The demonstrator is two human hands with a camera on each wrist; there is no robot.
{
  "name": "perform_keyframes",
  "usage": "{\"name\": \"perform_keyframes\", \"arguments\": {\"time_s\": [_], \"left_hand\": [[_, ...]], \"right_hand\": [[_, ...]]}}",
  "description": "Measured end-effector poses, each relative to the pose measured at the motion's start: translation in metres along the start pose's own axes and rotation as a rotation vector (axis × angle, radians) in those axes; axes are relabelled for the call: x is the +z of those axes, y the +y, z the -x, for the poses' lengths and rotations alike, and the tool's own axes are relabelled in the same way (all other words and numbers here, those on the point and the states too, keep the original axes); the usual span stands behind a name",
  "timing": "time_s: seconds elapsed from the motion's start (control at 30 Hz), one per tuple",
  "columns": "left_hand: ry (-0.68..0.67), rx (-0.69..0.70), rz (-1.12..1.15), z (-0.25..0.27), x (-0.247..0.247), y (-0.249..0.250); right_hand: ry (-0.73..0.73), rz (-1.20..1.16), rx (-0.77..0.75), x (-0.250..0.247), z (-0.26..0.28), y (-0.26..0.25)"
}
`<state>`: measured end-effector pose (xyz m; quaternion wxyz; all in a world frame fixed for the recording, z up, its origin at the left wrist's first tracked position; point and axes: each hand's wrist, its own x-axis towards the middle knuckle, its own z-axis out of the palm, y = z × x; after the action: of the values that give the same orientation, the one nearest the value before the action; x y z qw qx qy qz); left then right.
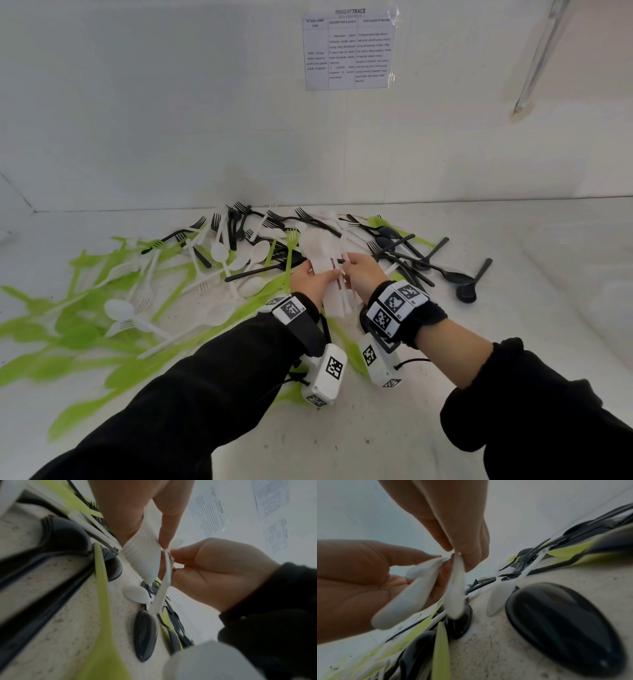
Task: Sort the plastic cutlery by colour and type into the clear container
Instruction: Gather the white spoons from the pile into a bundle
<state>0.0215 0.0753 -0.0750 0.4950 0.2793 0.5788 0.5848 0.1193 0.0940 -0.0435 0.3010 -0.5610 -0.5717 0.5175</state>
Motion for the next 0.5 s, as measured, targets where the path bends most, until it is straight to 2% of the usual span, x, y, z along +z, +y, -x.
{"name": "perform_keyframes", "arguments": {"time_s": [0.17, 0.5], "left_hand": [[-0.061, 0.021, 0.022, 0.009, -0.002, -0.003], [-0.13, 0.022, -0.025, 0.024, -0.006, 0.003]], "right_hand": [[0.162, -0.037, -0.023, -0.001, 0.004, 0.01], [0.105, -0.189, -0.052, 0.004, 0.01, 0.012]]}}
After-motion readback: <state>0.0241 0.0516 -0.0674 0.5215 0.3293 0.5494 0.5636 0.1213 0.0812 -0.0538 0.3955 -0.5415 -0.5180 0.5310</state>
